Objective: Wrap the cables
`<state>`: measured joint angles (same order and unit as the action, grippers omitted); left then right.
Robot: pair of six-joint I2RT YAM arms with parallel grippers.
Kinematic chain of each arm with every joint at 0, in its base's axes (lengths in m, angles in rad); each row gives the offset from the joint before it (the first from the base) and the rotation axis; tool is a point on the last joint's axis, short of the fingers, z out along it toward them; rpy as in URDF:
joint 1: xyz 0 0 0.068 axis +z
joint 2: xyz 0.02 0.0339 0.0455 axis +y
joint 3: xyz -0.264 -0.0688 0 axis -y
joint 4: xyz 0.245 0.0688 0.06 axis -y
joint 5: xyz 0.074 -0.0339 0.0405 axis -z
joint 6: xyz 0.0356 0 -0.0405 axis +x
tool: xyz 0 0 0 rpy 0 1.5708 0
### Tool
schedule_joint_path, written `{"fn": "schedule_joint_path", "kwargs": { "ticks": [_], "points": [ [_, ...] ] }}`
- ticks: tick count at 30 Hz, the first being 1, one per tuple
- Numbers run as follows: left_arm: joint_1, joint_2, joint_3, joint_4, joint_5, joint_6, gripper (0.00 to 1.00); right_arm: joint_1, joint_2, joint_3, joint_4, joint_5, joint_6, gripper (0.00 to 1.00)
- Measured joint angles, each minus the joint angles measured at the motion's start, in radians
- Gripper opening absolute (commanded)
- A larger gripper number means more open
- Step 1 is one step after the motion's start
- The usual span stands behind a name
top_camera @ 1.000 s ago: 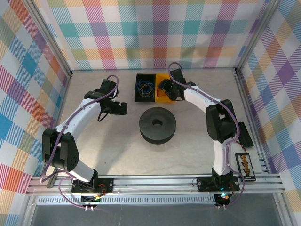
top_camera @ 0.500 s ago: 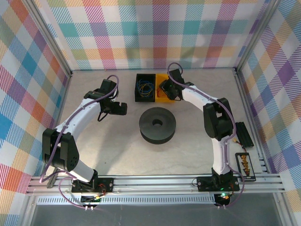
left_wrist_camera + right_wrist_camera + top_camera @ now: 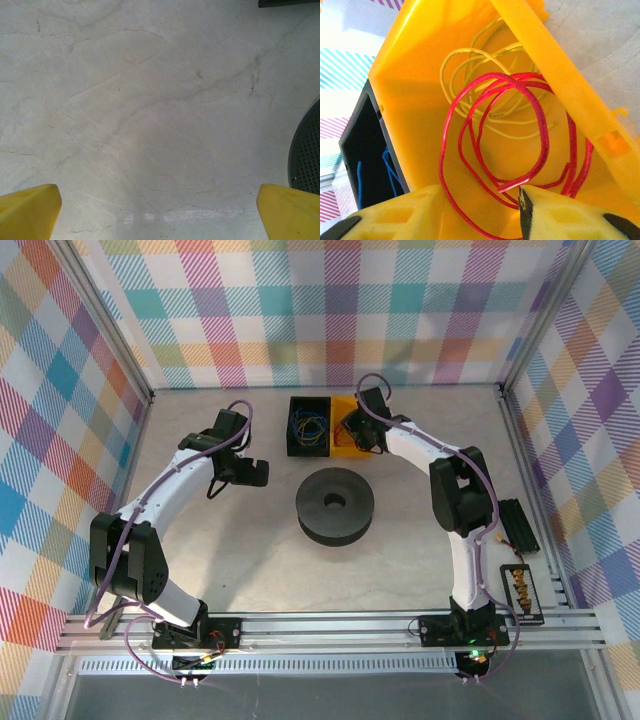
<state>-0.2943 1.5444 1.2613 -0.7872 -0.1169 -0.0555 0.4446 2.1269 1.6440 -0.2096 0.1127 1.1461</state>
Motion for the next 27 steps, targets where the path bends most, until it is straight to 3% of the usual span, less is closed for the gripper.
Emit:
{"fn": "schedule_joint_path", "kwargs": {
  "ticks": [19, 23, 27],
  "points": [
    [0.0, 0.0, 0.0, -0.001, -0.007, 0.001, 1.0, 0.0, 0.045, 0.035, 0.014, 0.035, 0.024, 0.21],
    [0.0, 0.0, 0.0, -0.001, -0.008, 0.004, 1.0, -0.003, 0.045, 0.035, 0.015, 0.042, 0.017, 0.0],
    [0.0, 0.0, 0.0, -0.005, -0.008, 0.004, 1.0, -0.007, 0.045, 0.035, 0.015, 0.043, 0.009, 0.0]
  ]
}}
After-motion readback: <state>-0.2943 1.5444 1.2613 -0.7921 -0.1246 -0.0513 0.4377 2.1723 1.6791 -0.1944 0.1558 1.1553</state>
